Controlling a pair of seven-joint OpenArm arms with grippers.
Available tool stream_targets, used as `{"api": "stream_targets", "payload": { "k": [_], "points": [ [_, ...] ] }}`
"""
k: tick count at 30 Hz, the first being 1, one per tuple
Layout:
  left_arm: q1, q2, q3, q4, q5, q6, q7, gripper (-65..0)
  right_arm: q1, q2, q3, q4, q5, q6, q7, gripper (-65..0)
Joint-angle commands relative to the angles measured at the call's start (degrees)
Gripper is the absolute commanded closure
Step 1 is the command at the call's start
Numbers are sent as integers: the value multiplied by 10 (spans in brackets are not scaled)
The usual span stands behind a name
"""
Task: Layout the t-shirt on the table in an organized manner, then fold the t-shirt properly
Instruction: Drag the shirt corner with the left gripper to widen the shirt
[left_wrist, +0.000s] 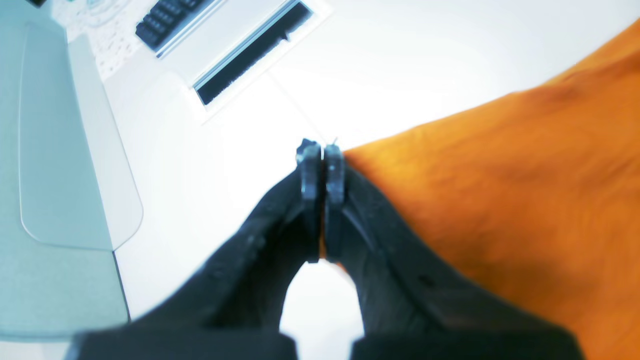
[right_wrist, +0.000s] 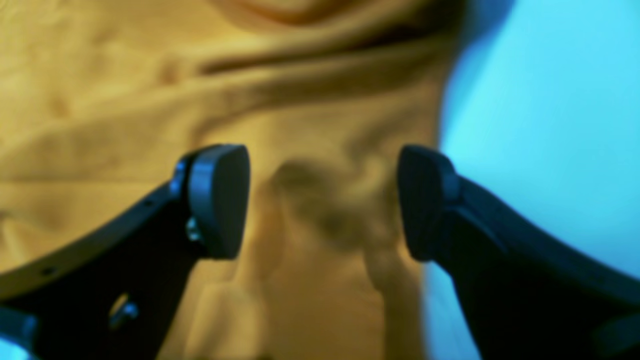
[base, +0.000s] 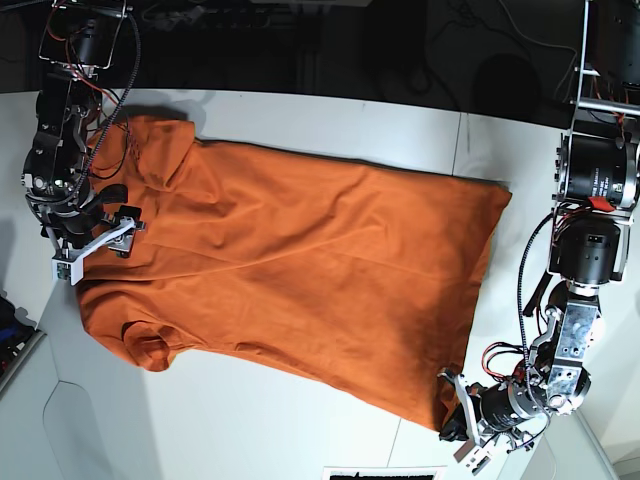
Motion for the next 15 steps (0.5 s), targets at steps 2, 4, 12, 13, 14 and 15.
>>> {"api": "stream_targets", "payload": {
  "k": [2, 4, 12, 13, 14, 15],
  "points": [
    [-12, -4, -3, 4, -6, 4, -10, -91, 11, 6, 2, 9, 2, 2, 13, -447],
    [1, -5, -3, 4, -21, 4, -10, -190, 11, 6, 2, 9, 2, 2, 14, -447],
    [43, -5, -3, 7, -197, -9, 154, -230, 20, 8, 2, 9, 2, 2, 56, -447],
    [50, -5, -3, 13, -232, -36, 181, -230, 24, 8, 2, 9, 2, 2, 55, -447],
    [60, -6, -3, 22, -264, -40, 205, -230, 26, 8, 2, 9, 3, 2, 54, -447],
    [73, -6, -4, 36, -297, -40, 226, -230, 29, 8, 2, 9, 3, 2, 51, -447]
  ]
}}
